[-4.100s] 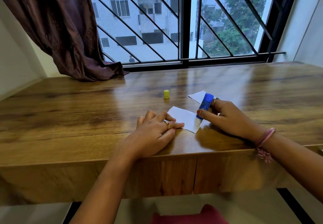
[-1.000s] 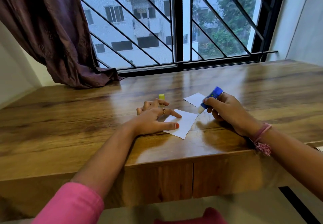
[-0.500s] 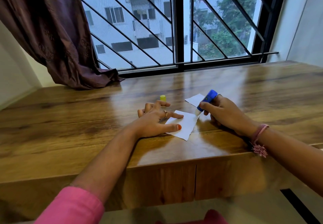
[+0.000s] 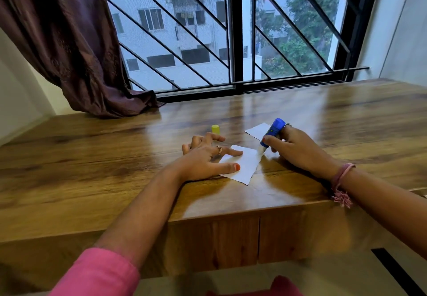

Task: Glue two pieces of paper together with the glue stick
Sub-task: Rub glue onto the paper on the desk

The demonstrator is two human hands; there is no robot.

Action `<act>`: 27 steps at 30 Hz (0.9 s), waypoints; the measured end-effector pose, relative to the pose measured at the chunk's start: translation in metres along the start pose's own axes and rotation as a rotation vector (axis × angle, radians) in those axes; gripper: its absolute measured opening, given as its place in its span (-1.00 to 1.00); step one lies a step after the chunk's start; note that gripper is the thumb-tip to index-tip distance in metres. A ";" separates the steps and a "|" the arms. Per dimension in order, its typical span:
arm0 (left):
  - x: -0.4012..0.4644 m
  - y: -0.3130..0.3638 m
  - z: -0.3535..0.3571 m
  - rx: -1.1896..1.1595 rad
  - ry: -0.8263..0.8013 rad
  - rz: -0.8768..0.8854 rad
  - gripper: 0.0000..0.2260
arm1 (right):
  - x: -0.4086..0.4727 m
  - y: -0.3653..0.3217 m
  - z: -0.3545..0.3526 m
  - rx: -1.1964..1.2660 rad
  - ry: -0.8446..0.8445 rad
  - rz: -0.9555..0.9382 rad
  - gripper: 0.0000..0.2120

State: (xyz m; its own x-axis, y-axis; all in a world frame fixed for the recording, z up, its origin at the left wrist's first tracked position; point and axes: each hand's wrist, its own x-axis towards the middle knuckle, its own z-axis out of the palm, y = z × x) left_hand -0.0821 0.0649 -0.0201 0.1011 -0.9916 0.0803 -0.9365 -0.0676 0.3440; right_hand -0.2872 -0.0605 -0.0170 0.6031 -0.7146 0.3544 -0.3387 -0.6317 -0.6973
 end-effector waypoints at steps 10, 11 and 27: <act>-0.002 0.001 0.000 -0.008 0.001 -0.007 -0.61 | 0.001 0.002 0.000 0.011 0.016 0.021 -0.78; -0.002 0.002 0.000 -0.006 0.003 -0.008 -0.61 | 0.001 0.001 -0.001 0.014 0.019 0.025 -0.78; -0.001 0.000 0.000 -0.007 -0.006 -0.011 -0.62 | -0.001 0.000 0.001 -0.007 -0.021 -0.019 -0.75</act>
State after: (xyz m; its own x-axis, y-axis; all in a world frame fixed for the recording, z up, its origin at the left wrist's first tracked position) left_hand -0.0823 0.0655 -0.0205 0.1090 -0.9915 0.0712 -0.9331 -0.0774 0.3511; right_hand -0.2877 -0.0598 -0.0180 0.6244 -0.6962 0.3541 -0.3323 -0.6471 -0.6862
